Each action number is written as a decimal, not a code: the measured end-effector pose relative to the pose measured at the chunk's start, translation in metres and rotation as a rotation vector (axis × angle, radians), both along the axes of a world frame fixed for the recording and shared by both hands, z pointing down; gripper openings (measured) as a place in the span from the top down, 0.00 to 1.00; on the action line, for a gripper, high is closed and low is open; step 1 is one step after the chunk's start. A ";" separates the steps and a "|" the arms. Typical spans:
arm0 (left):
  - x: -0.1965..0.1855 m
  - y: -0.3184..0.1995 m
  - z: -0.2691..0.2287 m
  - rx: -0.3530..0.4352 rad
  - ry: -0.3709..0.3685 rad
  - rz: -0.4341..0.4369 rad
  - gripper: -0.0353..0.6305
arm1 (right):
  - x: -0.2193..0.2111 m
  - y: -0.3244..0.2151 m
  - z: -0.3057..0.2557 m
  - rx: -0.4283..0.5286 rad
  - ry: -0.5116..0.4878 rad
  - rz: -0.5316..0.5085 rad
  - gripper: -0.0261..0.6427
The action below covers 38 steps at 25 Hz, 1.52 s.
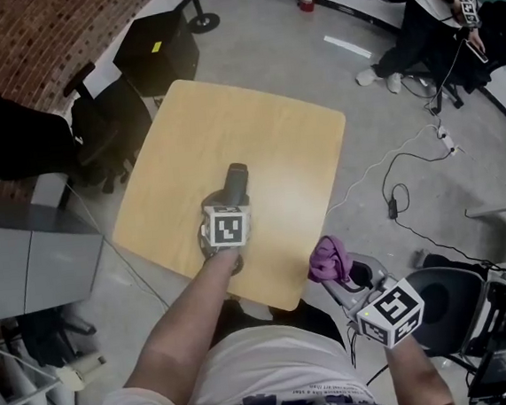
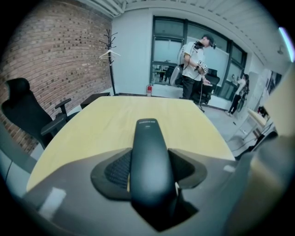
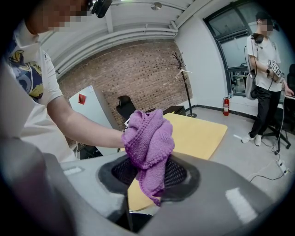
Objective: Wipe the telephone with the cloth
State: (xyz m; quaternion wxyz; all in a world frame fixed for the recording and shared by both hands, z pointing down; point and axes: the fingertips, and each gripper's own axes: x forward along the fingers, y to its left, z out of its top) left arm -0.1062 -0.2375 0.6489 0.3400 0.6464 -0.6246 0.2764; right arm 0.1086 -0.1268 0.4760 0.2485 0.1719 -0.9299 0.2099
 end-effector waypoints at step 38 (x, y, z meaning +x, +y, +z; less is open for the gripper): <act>0.041 0.114 -0.214 0.464 0.063 0.417 0.56 | -0.222 0.047 -0.120 0.304 -0.130 -0.374 0.77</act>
